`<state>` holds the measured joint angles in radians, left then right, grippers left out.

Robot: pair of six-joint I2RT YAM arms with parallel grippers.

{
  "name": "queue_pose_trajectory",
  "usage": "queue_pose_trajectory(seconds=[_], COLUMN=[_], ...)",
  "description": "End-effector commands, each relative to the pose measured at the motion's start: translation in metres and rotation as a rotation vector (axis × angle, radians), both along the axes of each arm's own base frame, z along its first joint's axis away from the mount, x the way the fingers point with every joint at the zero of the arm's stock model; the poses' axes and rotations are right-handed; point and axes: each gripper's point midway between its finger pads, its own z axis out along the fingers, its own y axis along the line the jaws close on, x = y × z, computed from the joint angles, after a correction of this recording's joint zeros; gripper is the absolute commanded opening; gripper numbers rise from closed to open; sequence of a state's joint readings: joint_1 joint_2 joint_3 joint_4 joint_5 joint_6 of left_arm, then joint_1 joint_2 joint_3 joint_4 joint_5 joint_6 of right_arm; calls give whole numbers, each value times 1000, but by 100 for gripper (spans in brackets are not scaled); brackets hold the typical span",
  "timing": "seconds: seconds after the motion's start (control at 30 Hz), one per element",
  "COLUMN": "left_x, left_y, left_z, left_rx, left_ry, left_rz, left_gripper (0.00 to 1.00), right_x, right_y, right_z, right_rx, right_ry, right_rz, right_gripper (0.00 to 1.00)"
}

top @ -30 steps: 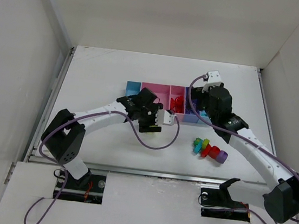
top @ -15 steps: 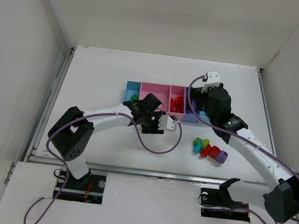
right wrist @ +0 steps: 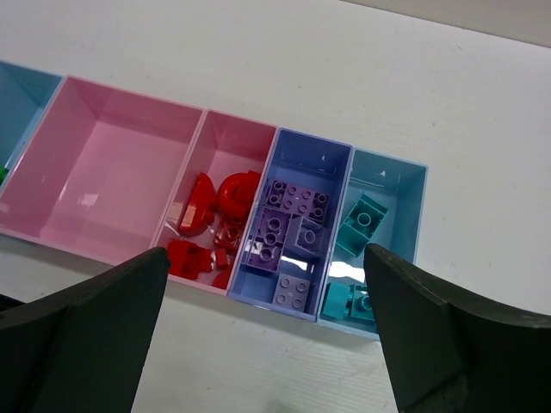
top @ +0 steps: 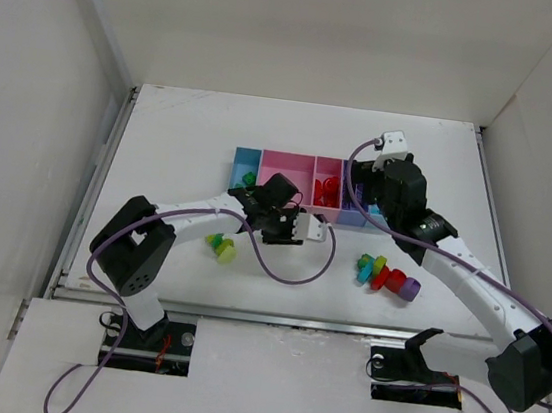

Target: Sort the legos into containers by color

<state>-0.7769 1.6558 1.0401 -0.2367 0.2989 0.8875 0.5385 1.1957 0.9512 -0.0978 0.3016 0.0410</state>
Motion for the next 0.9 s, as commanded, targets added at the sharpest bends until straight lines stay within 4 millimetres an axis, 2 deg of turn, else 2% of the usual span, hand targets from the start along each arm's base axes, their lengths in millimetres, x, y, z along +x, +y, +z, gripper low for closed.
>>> queue_pose_trajectory(seconds=[0.0, 0.03, 0.2, 0.23, 0.27, 0.3, 0.33, 0.37, 0.4, 0.47, 0.53, 0.63, 0.7, 0.87], left_x=[-3, -5, 11, 14, 13, 21, 23, 25, 32, 41, 63, 89, 97, 115], left_y=[-1, 1, -5, -4, -2, -2, 0, 1, 5, 9, 15, 19, 21, 31], left_z=[8, 7, 37, 44, 50, 62, 70, 82, 96, 113, 130, 134, 131, 118], left_rx=[-17, -9, -90, -103, -112, -142, -160, -185, -230, -286, -348, -374, -374, -369], left_ry=[13, 21, 53, 61, 81, 82, 83, 80, 83, 92, 61, 17, -3, -47], left_rz=[0, 0, 40, 43, 56, 63, 65, 66, 71, 105, 168, 266, 304, 404], left_gripper=[0, 0, 0, 0, 0, 0, 0, 0, 0, 0, 0, 0, 0, 0], right_x=[4, 4, 1, -5, -10, -15, -27, -29, -30, -29, -25, -23, -20, -15], right_y=[3, 3, 14, 30, 38, 48, 64, 68, 70, 66, 66, 70, 72, 67], right_z=[26, 26, 27, 26, 23, 17, 19, 7, 1, -10, -13, -8, -2, -8], right_rx=[22, 22, -14, -16, -72, -96, -91, -116, -128, -154, -162, -143, -125, -131], right_ry=[-60, -60, -63, -59, -66, -54, -54, -6, 17, 72, 88, 70, 47, 64], right_rz=[-5, -5, 87, 199, 288, 374, 502, 543, 560, 541, 533, 522, 517, 466], right_gripper=[100, 100, 100, 100, 100, 100, 100, 100, 100, 100, 100, 100, 100, 100])
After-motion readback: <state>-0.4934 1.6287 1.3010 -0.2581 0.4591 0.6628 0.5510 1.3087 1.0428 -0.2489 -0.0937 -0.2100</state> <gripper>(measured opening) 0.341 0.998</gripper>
